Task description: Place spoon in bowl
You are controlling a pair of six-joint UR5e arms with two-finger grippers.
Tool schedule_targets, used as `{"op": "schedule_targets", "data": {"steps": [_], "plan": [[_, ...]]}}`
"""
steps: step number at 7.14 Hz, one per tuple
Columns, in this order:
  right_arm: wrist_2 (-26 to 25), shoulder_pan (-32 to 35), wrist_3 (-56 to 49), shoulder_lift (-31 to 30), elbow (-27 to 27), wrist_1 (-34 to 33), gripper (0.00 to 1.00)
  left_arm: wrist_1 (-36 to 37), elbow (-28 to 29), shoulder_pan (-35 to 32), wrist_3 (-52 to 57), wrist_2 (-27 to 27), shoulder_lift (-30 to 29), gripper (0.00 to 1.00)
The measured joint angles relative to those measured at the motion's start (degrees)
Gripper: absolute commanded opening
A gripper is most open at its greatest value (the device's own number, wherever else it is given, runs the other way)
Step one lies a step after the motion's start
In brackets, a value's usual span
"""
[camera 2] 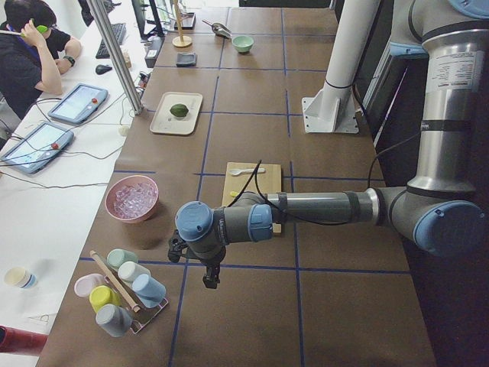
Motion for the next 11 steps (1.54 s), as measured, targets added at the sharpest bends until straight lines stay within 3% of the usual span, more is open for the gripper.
{"op": "schedule_targets", "data": {"steps": [4, 6, 11], "plan": [[1.19, -0.39, 2.56, 3.45, 1.84, 0.45, 1.0, -0.46, -0.2, 0.0, 0.05, -0.01, 0.03, 1.0], [1.76, -3.25, 7.9, 3.29, 1.35, 4.22, 1.0, -1.43, -0.25, -0.05, -0.09, -0.03, 0.11, 1.0], [-7.04, -18.35, 31.77, -0.75, -0.58, 27.05, 1.0, -1.82, -0.8, -0.04, -0.2, -0.1, 0.44, 1.0]]}}
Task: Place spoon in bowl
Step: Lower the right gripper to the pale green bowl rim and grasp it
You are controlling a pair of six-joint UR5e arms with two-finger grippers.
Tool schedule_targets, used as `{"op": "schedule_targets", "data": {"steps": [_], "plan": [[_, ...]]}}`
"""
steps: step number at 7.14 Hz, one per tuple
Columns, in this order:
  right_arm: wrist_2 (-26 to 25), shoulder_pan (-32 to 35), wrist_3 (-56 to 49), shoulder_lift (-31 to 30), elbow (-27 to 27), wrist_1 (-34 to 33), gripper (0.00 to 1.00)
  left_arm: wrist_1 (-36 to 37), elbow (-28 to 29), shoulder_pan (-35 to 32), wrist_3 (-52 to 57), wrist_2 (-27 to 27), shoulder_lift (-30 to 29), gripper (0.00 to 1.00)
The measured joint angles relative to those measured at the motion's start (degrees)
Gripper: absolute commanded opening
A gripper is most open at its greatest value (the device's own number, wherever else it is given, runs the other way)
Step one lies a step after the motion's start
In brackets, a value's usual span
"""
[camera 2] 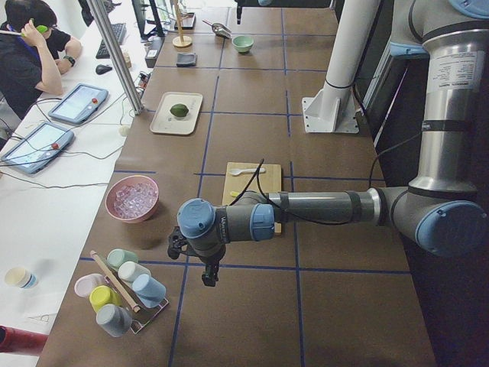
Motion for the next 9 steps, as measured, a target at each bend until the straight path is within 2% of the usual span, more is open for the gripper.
{"op": "schedule_targets", "data": {"steps": [2, 4, 6, 7, 9], "plan": [[-2.57, -5.08, 8.67, -0.42, -6.17, 13.33, 1.0, 0.01, 0.0, 0.0, 0.03, 0.0, 0.0, 1.0], [-3.45, -8.27, 14.62, 0.3, -9.69, 21.05, 0.98, 0.06, 0.05, 0.01, 0.11, 0.0, 0.0, 1.0], [-2.79, -9.4, 16.99, 0.55, -9.89, 22.23, 0.24, 0.02, 0.06, 0.01, 0.15, 0.0, 0.0, 1.0], [-2.69, -9.53, 17.23, 0.44, -9.97, 22.31, 0.03, 0.02, 0.03, 0.03, 0.09, 0.0, -0.01, 1.0], [-2.62, -9.5, 17.18, -0.08, -9.9, 22.42, 0.0, 0.01, 0.0, 0.03, 0.02, -0.02, -0.07, 1.0]]}}
